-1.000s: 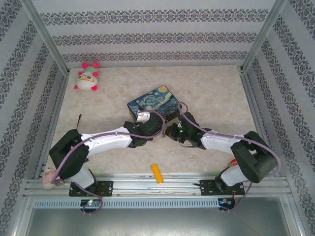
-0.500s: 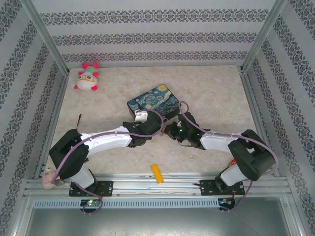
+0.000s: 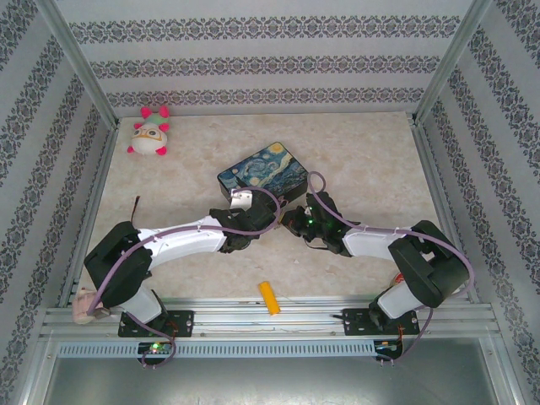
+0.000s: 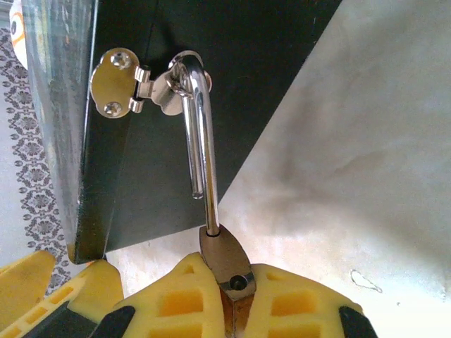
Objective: Unlock the padlock with the key
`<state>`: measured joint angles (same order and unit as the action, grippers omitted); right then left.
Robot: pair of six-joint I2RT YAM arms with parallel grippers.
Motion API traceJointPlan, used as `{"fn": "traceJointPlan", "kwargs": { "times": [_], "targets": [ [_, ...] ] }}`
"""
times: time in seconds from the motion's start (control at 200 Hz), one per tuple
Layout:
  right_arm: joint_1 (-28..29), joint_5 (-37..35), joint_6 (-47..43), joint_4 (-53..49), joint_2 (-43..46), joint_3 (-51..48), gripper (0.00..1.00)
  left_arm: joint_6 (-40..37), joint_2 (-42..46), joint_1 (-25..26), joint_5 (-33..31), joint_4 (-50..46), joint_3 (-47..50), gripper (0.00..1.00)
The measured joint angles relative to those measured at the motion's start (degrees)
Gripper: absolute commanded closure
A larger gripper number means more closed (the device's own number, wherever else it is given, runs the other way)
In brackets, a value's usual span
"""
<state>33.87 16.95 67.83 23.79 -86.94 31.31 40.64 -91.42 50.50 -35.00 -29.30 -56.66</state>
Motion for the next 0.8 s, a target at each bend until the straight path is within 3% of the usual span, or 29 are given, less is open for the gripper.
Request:
{"fn": "traceJointPlan", "kwargs": {
  "times": [0.8],
  "targets": [
    [-0.02, -1.07, 1.22, 5.38, -4.15, -0.85, 1.0, 0.63, -0.74, -0.68, 0.02, -0.11, -1.92, 0.01]
  ]
}}
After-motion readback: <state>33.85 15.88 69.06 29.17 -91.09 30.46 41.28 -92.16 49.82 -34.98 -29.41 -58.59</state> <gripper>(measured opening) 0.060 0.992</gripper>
